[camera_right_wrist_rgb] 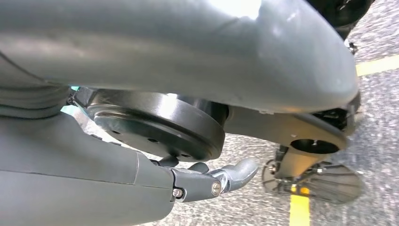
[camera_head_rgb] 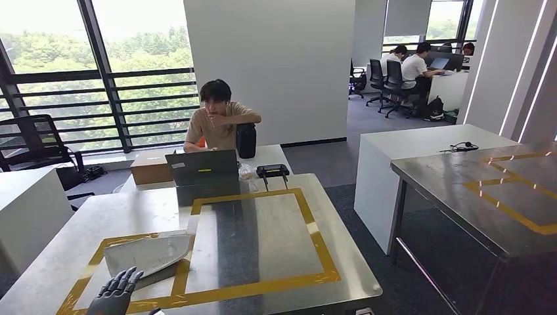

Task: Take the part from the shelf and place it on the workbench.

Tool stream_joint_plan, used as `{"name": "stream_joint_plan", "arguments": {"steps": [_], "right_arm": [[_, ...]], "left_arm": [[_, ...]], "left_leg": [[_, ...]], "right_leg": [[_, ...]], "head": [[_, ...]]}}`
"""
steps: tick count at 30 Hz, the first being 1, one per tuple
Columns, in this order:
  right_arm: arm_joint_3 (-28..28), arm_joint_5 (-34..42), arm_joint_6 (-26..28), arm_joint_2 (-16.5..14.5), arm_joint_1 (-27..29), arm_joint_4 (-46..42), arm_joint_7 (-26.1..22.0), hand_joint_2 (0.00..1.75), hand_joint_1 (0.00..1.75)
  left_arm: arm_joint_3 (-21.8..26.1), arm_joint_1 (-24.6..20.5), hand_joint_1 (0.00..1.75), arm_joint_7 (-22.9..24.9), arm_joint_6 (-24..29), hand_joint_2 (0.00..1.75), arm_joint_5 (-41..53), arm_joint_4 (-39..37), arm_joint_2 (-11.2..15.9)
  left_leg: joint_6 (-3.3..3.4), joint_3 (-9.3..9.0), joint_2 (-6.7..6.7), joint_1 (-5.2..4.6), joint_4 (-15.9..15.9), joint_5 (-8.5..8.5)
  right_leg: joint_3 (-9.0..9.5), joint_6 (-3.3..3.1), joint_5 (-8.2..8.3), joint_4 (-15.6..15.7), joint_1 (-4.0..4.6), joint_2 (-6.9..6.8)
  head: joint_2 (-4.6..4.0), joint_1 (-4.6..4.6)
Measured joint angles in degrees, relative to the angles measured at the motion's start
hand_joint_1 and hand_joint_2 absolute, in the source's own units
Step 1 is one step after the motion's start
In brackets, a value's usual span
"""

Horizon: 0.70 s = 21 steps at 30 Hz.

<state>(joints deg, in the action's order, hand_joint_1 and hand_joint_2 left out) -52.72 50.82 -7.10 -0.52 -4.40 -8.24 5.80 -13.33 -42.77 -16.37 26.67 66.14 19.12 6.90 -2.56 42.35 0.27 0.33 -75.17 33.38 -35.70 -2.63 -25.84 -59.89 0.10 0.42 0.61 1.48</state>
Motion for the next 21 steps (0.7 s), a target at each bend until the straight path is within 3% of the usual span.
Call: {"name": "stream_joint_plan", "arguments": {"steps": [1,3,5,7,9,10,12,14,15,16,17,18,20,21], "right_arm": [[0.0,0.0,0.0,0.0,0.0,0.0,0.0,0.00,0.00],[0.0,0.0,0.0,0.0,-0.1,0.0,0.0,0.00,0.00],[0.0,0.0,0.0,0.0,-0.2,0.0,0.0,0.00,0.00],[0.0,0.0,0.0,0.0,-0.2,0.0,0.0,0.00,0.00],[0.0,-0.1,0.0,0.0,-0.2,0.0,0.1,0.00,0.00],[0.0,-0.1,0.1,0.0,-0.2,0.0,0.1,0.00,0.00],[0.0,0.0,0.1,0.1,-0.4,0.0,0.3,0.00,0.00],[0.0,0.2,0.2,0.1,-0.5,0.0,0.2,0.00,0.00],[0.0,0.3,0.3,0.1,-0.5,0.0,0.2,0.00,0.00],[0.0,0.6,0.4,0.1,-0.5,0.0,0.2,0.00,0.00],[0.0,1.1,0.5,0.1,-0.4,0.0,0.2,0.00,0.00],[0.0,1.5,0.7,0.1,-0.2,0.0,0.3,0.00,0.00],[0.0,2.6,1.2,0.2,0.1,0.0,1.0,0.00,0.00],[0.1,3.1,1.5,0.2,0.2,0.0,1.3,0.00,0.00]], "left_arm": [[0.0,0.1,0.00,0.0,0.0,0.00,0.0,0.0,0.0],[0.0,0.1,0.00,0.0,0.0,0.00,0.0,0.0,0.0],[0.0,-0.1,0.00,0.0,0.0,0.00,0.0,0.1,0.0],[0.0,-0.3,0.00,0.0,0.0,0.00,0.0,0.2,0.0],[0.0,-0.4,0.00,0.2,0.0,0.00,-0.1,0.2,0.0],[0.0,-0.4,0.00,0.3,0.0,0.00,-0.1,0.2,0.0],[0.0,-0.3,0.00,0.6,0.1,0.00,-0.4,0.2,-0.1],[0.1,0.4,0.00,0.5,0.3,0.00,-1.1,0.1,-0.1],[0.2,1.0,0.00,-0.1,0.7,0.00,-1.7,0.1,-0.1],[0.5,1.9,0.00,-1.2,1.6,0.00,-2.6,0.1,-0.1],[0.8,3.1,0.00,-2.6,3.1,0.00,-3.6,0.3,-0.2],[1.2,4.5,0.00,-4.0,5.0,0.00,-4.7,0.8,-0.2],[2.4,8.6,0.00,-6.3,8.8,0.00,-8.2,2.9,-0.4],[3.2,11.0,0.00,-7.1,9.8,0.00,-10.8,4.5,-0.6]], "left_leg": [[0.08,-0.93,-0.01,0.00,-0.4,-0.59],[0.55,-5.73,-0.12,-0.04,4.6,-3.00],[1.22,-11.58,-0.36,-0.33,12.5,-3.04],[1.87,-13.53,-0.54,-0.74,16.3,-2.39],[2.62,-12.70,-0.39,-0.67,16.7,-3.55],[3.09,-12.35,-0.22,-0.51,17.0,-4.32],[3.79,-11.13,0.09,-0.20,17.4,-6.06],[4.02,-9.23,0.22,-0.19,17.4,-7.69],[3.97,-8.18,0.30,-0.19,17.3,-8.46],[3.88,-7.16,0.37,-0.19,17.2,-9.18],[3.74,-6.18,0.43,-0.17,17.1,-9.85],[3.53,-5.28,0.47,-0.15,16.9,-10.45],[2.95,-3.93,0.57,-0.27,16.3,-11.34],[2.61,-3.65,0.69,-0.37,16.1,-11.68]], "right_leg": [[-0.88,0.06,0.69,0.0,0.02,-0.01],[-2.40,0.26,1.99,0.0,0.06,-0.01],[-3.31,0.74,3.17,0.1,0.13,0.03],[-3.49,1.46,4.36,0.4,0.03,0.07],[-3.53,2.25,5.23,0.9,-0.05,0.17],[-3.85,2.60,4.43,0.5,-0.02,0.21],[-5.36,3.14,-0.54,-3.7,-0.04,0.22],[-7.05,3.56,-6.09,-11.1,-0.04,0.17],[-7.18,3.71,-6.98,-14.0,-0.05,0.15],[-6.51,3.82,-6.51,-15.4,-0.06,0.14],[-4.81,3.87,-5.13,-14.7,-0.10,0.12],[-2.11,3.91,-3.81,-12.1,-0.17,0.11],[4.06,3.52,-4.02,-4.4,-0.18,0.22],[6.02,3.12,-4.88,-1.4,-0.13,0.33]], "head": [[0.00,0.01],[0.00,0.02],[0.01,-0.03],[0.01,-0.01],[0.00,0.10],[-0.01,0.08],[-0.02,-0.01],[-0.02,-0.14],[-0.02,-0.17],[-0.02,-0.20],[-0.02,-0.22],[-0.02,-0.24],[-0.01,-0.31],[-0.01,-0.31]]}}
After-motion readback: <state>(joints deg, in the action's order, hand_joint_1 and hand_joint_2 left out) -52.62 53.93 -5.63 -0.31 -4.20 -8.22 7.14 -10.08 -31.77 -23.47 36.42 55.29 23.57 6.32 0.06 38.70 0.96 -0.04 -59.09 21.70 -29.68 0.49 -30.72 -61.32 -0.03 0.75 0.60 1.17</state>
